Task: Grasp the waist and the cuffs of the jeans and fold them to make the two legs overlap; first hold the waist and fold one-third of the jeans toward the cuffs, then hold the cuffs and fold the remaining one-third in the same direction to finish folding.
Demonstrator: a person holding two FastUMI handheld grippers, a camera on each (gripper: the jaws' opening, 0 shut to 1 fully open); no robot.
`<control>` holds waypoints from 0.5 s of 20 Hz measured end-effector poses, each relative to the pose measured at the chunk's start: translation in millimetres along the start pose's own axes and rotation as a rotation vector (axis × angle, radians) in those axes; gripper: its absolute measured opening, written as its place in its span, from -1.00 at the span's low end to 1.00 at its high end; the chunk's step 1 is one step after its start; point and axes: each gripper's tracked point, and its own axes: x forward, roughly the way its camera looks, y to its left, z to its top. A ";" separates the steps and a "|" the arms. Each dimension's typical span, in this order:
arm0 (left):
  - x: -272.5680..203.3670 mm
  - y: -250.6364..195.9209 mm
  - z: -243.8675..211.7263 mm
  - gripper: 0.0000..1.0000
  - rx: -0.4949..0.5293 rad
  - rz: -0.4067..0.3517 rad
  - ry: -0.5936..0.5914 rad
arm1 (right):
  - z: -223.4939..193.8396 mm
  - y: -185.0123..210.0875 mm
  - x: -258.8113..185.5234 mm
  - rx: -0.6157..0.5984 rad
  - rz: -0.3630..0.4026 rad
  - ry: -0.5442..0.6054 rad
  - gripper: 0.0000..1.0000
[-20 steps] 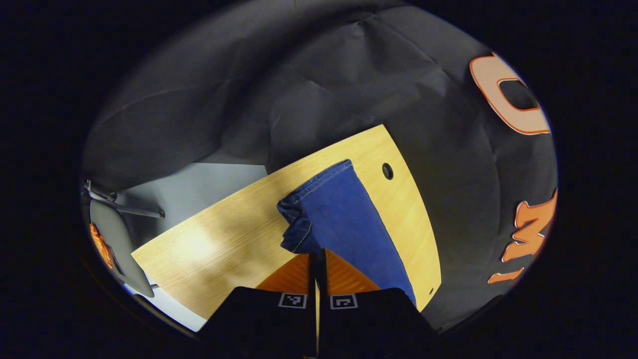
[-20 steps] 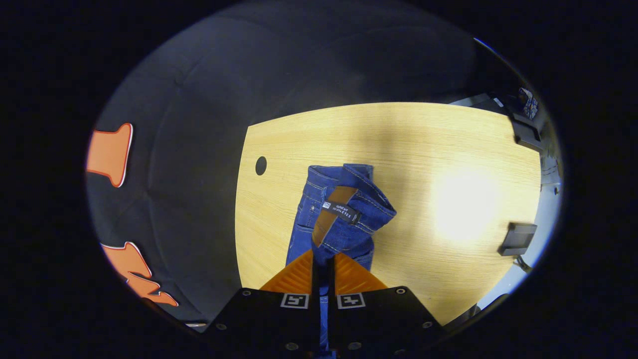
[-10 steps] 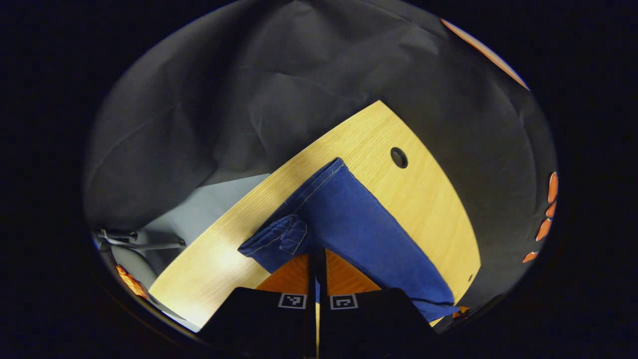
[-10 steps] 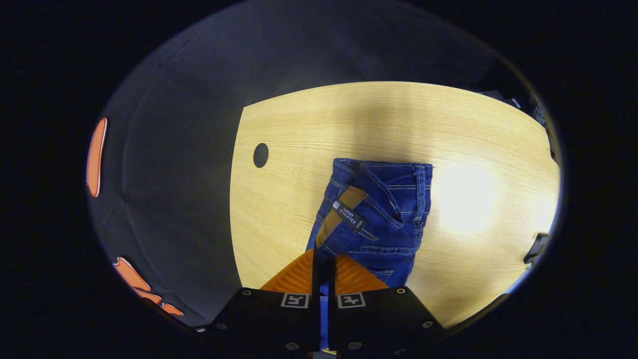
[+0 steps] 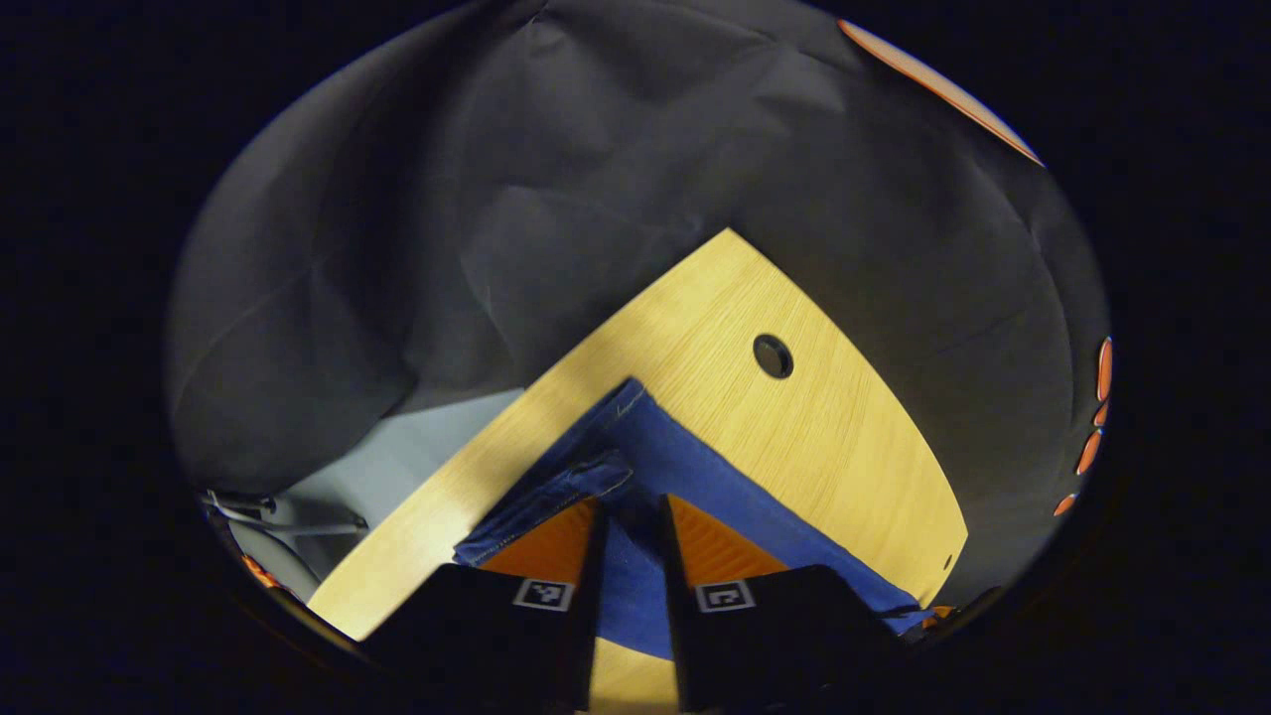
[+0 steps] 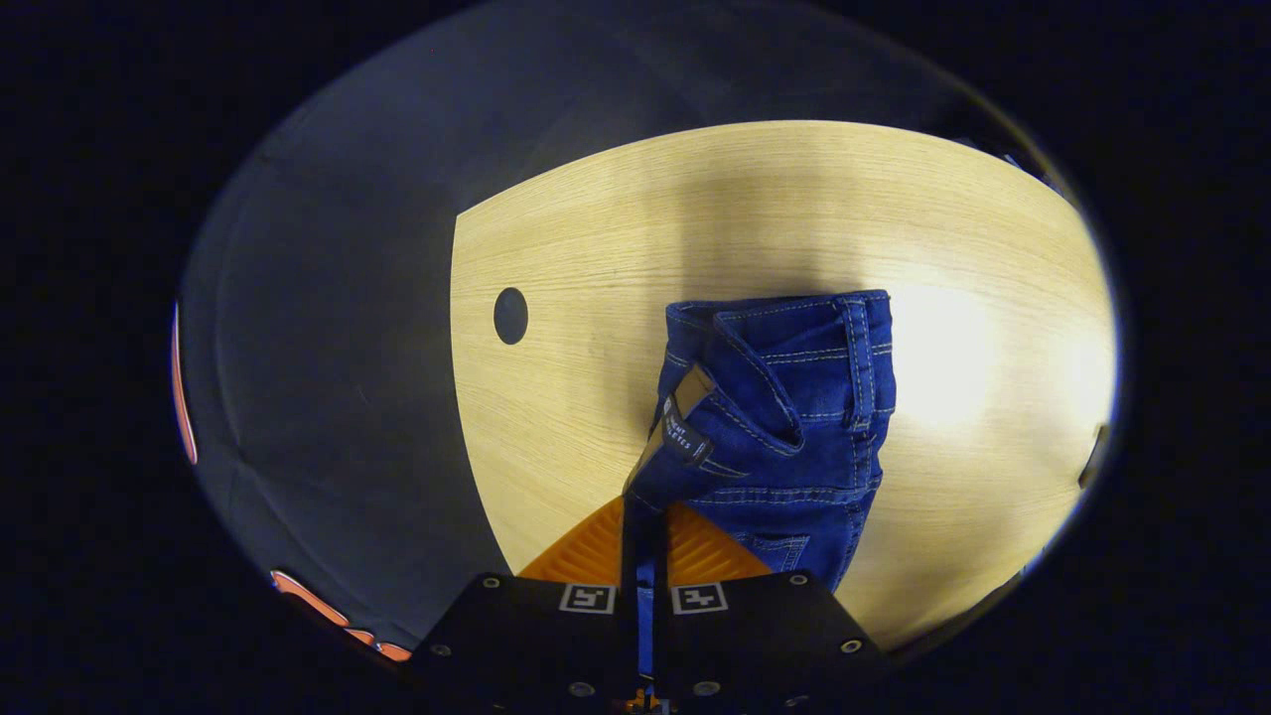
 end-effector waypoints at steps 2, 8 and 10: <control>-9.5 -7.0 24.7 0.01 0.033 0.001 -0.103 | -1.7 6.2 -12.4 -0.038 0.039 -0.004 -0.87; -53.8 -50.5 40.1 0.69 0.158 -0.098 -0.267 | 24.9 51.6 -48.6 -0.111 0.250 -0.137 -0.47; -82.9 -77.5 45.3 0.88 0.208 -0.143 -0.354 | 28.8 37.6 -55.6 -0.193 0.224 -0.174 -0.31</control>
